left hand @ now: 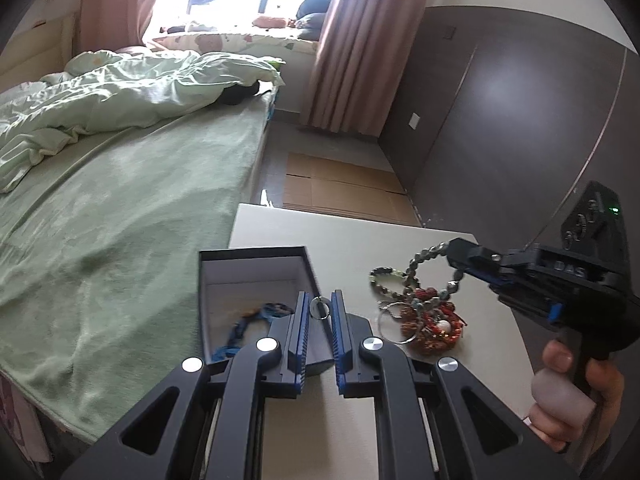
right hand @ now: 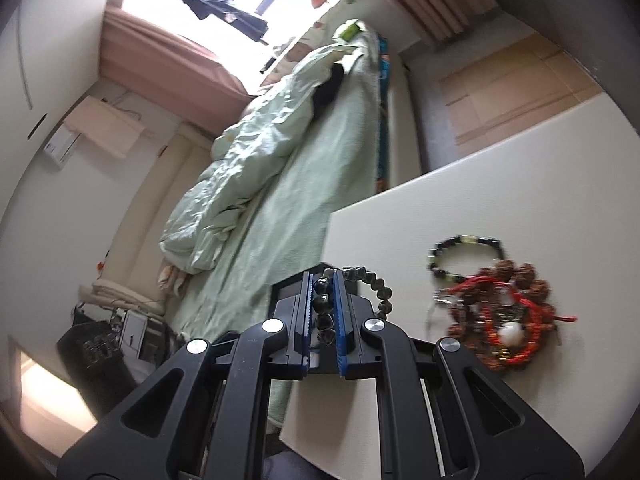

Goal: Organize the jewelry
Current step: 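Carry the grey bracelet with the right gripper into the black box and release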

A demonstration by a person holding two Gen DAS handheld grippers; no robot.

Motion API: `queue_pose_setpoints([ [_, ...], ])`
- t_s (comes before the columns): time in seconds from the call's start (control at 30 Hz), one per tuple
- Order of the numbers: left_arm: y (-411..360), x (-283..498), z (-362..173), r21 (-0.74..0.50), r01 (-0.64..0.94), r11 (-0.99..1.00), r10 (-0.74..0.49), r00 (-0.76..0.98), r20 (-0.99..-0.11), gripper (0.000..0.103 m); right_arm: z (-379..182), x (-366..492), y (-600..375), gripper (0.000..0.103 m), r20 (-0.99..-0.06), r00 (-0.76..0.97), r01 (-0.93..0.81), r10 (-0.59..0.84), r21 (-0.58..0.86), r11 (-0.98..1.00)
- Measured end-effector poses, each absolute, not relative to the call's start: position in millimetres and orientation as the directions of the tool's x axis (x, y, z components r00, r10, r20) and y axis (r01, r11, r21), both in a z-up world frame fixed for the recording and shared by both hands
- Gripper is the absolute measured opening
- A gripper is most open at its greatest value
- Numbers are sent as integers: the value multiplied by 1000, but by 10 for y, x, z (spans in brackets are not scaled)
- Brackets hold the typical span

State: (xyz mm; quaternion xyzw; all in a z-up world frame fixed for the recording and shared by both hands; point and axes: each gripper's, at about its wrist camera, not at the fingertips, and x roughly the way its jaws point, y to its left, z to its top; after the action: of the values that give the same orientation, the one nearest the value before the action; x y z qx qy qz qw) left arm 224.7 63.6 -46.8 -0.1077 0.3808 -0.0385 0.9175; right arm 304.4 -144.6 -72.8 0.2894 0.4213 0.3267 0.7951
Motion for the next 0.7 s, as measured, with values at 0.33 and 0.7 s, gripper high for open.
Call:
queue_pose_setpoints([
  [0.33, 938, 2431, -578, -254, -63, 965, -140, 696, -704, 10, -706, 2981, -1055, 11, -455, 399, -321, 796, 744, 586],
  [0.7, 1293, 2383, -533, -266, -138, 954, -82, 734, -675, 51, -804, 3024, -637, 11, -463, 356, -341, 811, 744, 574],
])
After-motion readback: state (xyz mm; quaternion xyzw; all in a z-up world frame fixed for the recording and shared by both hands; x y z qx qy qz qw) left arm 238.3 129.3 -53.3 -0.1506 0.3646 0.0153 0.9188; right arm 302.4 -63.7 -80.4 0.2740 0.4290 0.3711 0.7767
